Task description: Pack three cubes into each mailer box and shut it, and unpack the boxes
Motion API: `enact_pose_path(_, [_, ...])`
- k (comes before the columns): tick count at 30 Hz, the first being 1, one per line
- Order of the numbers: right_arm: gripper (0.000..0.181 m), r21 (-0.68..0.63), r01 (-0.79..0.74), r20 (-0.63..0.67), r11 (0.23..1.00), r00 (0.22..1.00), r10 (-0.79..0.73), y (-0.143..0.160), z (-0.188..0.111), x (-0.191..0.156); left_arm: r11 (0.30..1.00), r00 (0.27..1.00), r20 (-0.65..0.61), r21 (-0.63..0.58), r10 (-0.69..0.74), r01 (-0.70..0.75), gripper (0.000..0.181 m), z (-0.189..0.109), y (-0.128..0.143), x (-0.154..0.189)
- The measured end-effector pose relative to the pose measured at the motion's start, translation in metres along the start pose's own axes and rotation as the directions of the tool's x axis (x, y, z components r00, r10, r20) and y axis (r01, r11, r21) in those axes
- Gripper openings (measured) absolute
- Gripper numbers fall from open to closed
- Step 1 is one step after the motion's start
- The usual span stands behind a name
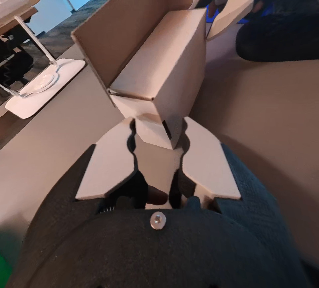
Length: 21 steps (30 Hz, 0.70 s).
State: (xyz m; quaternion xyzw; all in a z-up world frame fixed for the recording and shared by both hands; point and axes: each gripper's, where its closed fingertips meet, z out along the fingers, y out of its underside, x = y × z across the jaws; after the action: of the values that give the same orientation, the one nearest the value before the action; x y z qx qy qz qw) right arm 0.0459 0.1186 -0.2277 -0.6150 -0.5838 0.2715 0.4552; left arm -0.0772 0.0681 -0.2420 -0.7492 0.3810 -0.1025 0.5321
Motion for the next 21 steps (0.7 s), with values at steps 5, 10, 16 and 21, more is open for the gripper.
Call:
enact_pose_path(5, [0.059,0.103,-0.092,0.064,0.990,0.994,0.086,-0.010,-0.016,0.001,0.985,0.998,0.021,0.167,-0.055,0.050,0.065,-0.025,-0.021,-0.011])
enact_pose_path(10, [0.037,0.221,-0.102,-0.004,0.970,0.994,0.106,-0.033,-0.032,0.016,0.941,0.966,0.163,0.307,-0.200,0.143,0.032,-0.049,-0.048,-0.048])
enact_pose_path(16, [0.014,0.231,-0.094,-0.027,0.968,0.994,0.103,-0.037,-0.031,0.024,0.949,0.964,0.115,0.235,-0.241,0.210,0.007,-0.037,-0.046,-0.051])
enact_pose_path(21, [0.008,0.172,-0.073,-0.020,0.982,0.997,0.078,-0.034,-0.021,0.021,0.959,0.970,0.093,0.195,-0.227,0.206,0.006,-0.028,-0.044,-0.046])
